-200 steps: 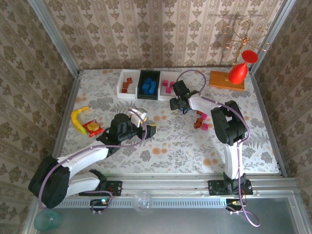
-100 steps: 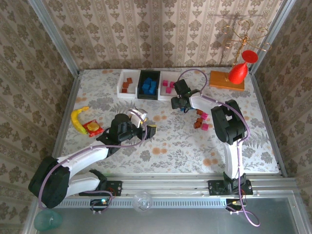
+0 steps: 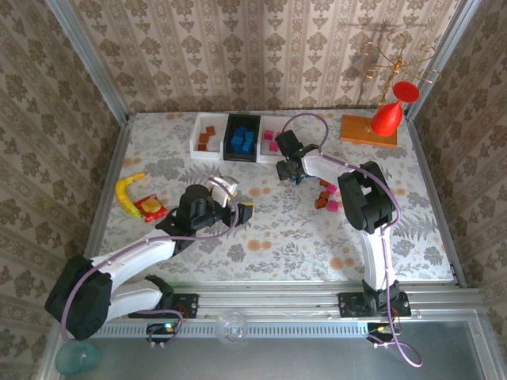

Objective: Sort the legos into containers by color
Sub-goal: Move the lego to the center of the table, then pick up the lego from the center of the table.

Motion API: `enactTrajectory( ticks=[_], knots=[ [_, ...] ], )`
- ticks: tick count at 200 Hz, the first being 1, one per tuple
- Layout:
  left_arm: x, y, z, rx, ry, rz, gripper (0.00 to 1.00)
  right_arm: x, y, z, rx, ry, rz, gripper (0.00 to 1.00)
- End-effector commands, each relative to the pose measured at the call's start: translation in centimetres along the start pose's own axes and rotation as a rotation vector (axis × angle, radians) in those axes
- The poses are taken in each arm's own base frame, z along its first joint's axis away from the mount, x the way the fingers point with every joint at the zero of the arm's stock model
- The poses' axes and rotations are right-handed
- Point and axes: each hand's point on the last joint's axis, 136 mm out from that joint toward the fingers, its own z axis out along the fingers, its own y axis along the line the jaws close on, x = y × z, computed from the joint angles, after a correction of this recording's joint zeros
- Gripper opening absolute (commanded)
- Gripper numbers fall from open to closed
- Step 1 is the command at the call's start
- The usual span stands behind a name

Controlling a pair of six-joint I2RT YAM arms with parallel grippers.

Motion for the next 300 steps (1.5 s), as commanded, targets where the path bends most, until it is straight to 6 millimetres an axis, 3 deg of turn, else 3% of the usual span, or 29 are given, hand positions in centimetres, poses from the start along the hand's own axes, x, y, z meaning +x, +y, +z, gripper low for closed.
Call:
enactTrajectory(
  ticks=[1,37,75,123,163,205,255,300],
  knots=[
    [-1.0,0.0,-0.4,-0.009,-0.025,0.036,0.78,0.5,0.7,-0.3,0.01,0.032,-0.06,0.57],
    [-1.0,0.2,-0.6,-0.023,-0.029,0.035,0.78,0.6,1.6,-1.4,-0.051,0.016,-0.051,0.53],
    [-1.1,1.0,-0.9,-0.063,-0.038,0.029,0.78,1.2,1.1,-0.2,-0.03,0.039,-0.033,0.53],
    [-1.5,3.7,-2.6,-0.182,-0.082,-0.037,0.78,1.6,1.8,0.9,-0.064,0.057,-0.014,0.47],
    [-1.3,6.5,-4.0,-0.263,-0.121,-0.151,0.78,1.1,2.6,0.7,-0.095,0.045,-0.008,0.39],
    [-1.5,7.0,-4.7,-0.286,-0.143,-0.165,0.78,0.7,3.5,0.5,-0.136,0.042,-0.007,0.33],
    [-1.6,7.5,-5.3,-0.313,-0.151,-0.182,0.78,-2.1,8.4,-3.4,-0.337,-0.062,-0.008,0.28],
    [-1.8,7.5,-5.6,-0.32,-0.157,-0.194,0.78,-6.7,11.8,-7.3,-0.505,-0.197,0.073,0.29]
  ],
)
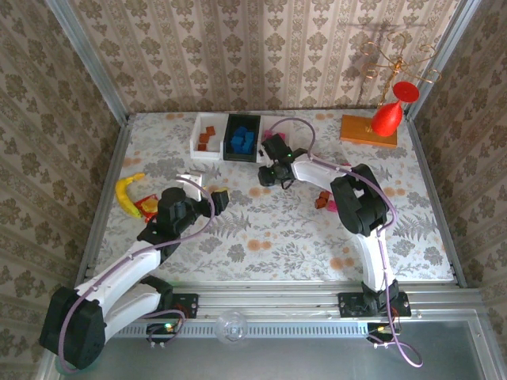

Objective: Sort the legos into containers by color
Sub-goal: Pick up the lego from the center of the table, then place the lego in the container.

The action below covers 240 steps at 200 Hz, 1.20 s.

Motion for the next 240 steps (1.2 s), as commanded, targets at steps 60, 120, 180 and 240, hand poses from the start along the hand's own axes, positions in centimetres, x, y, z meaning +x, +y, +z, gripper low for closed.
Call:
enactTrajectory(
  ticks=[60,120,180,240],
  knots=[
    [-0.1,1.0,-0.4,-0.05,-0.004,-0.031,0.78,-13.6,3.8,-3.0,-0.113,-0.375,0.135,0.3],
    [-0.1,0.3,-0.3,-0.013,-0.001,-0.031,0.78,-18.9,2.8,-0.4,-0.048,-0.492,0.18,0.31],
    [0.2,-0.4,0.3,0.03,0.013,-0.048,0.78,-20.5,2.7,-0.5,-0.022,-0.497,0.148,0.44],
    [0.4,-3.2,1.1,0.158,0.024,-0.013,0.78,-18.8,3.0,-4.9,-0.02,-0.471,0.044,0.71]
  ],
)
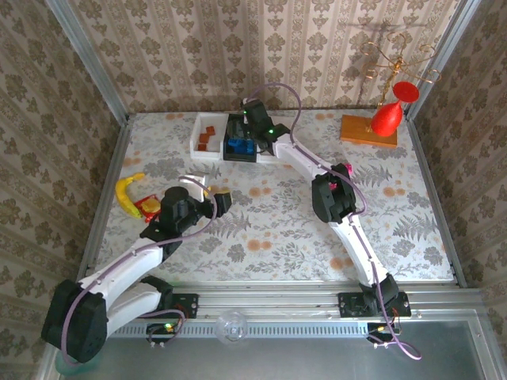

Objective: Sort the legos into containers by color
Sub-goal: Place the lego in the container, then move the lego to the center of the table.

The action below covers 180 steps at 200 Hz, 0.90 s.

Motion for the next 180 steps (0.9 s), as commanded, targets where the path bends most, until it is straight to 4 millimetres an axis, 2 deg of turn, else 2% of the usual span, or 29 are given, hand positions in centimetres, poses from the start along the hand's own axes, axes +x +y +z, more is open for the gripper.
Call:
enactTrajectory(
  ticks=[1,24,41,55,77,97,109,123,152,180],
  knots=[
    [-0.9,-2.3,0.3,0.1,-0.026,0.017,0.77,-2.9,0.7,-4.8,-0.012,-0.034,-0.06,0.71],
    [-0.8,-3.8,0.6,0.151,-0.022,0.056,0.77,-1.5,-0.9,-7.8,0.021,-0.012,-0.085,0.74],
    [-0.6,-4.8,0.7,0.186,-0.018,0.085,0.77,-0.5,-2.6,-10.9,0.039,-0.014,-0.082,0.76],
    [-0.4,-5.6,0.9,0.217,-0.01,0.109,0.77,1.2,-4.7,-13.6,0.076,0.006,-0.071,0.77],
    [-0.2,-6.6,1.2,0.263,0.009,0.129,0.77,5.4,-9.2,-17.4,0.189,0.107,-0.039,0.79],
    [-0.5,-7.5,1.2,0.305,0.021,0.104,0.77,9.4,-13.0,-19.5,0.289,0.202,0.001,0.8],
    [-0.7,-8.2,1.3,0.332,0.027,0.076,0.77,11.1,-14.6,-19.9,0.322,0.256,0.011,0.8],
    [-0.9,-9.0,1.7,0.355,0.036,0.069,0.77,11.9,-16.1,-19.6,0.363,0.307,0.01,0.81],
    [-0.2,-10.7,2.9,0.396,0.095,0.064,0.77,11.5,-18.2,-17.9,0.427,0.343,-0.009,0.83],
    [0.9,-12.4,4.4,0.437,0.209,0.051,0.76,11.5,-18.9,-15.5,0.435,0.389,-0.028,0.83]
  ],
)
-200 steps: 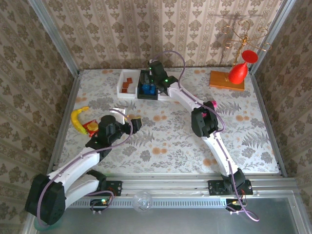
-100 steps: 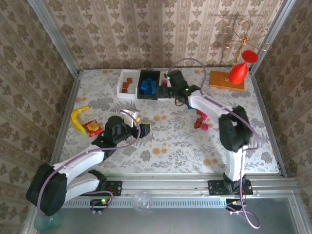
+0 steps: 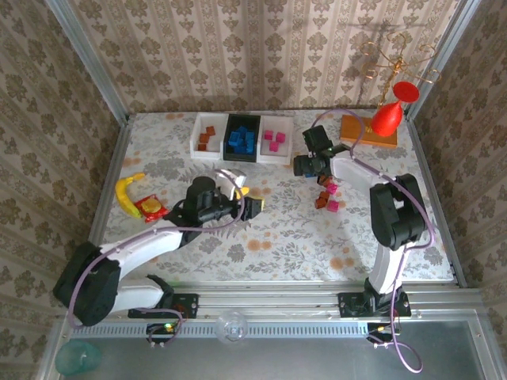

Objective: Sort the legos into containers by color
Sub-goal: Move the lego to the center of the table.

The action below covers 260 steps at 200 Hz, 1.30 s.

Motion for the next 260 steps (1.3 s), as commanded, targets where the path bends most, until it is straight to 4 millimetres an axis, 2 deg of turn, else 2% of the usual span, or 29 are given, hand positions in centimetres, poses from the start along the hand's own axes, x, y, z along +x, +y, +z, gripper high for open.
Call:
enactTrajectory(
  ticks=[1,23,27,43,90,112,143,171,204,260],
  knots=[
    [-0.2,-1.6,1.4,0.067,0.069,-0.036,0.76,-1.1,-0.5,1.1,0.048,0.027,-0.039,0.83],
    [0.0,-1.2,2.5,0.054,0.093,-0.081,0.76,-1.3,-0.4,3.0,0.063,0.06,-0.047,0.82],
    [-0.1,-1.1,2.5,0.052,0.092,-0.086,0.76,-0.7,-0.6,3.3,0.074,0.091,-0.051,0.82],
    [-0.1,-1.0,2.7,0.048,0.095,-0.088,0.76,-0.4,-1.1,4.4,0.089,0.12,-0.044,0.81],
    [0.3,0.4,2.0,-0.021,0.097,-0.064,0.76,0.3,-0.9,5.8,0.082,0.165,-0.055,0.78],
    [0.4,1.3,1.5,-0.038,0.085,-0.074,0.76,1.0,-0.3,5.6,0.054,0.189,-0.067,0.75],
    [0.6,2.5,1.0,-0.055,0.071,-0.1,0.76,2.1,2.7,3.9,-0.031,0.185,-0.119,0.7],
    [0.6,3.3,0.5,-0.069,0.053,-0.12,0.76,3.0,4.3,3.0,-0.067,0.18,-0.145,0.67],
    [0.7,3.7,0.2,-0.075,0.045,-0.129,0.76,3.0,4.0,3.9,-0.035,0.183,-0.147,0.65],
    [0.6,4.4,-0.7,-0.106,0.026,-0.129,0.76,2.4,5.0,5.7,-0.052,0.172,-0.129,0.62]
  ],
)
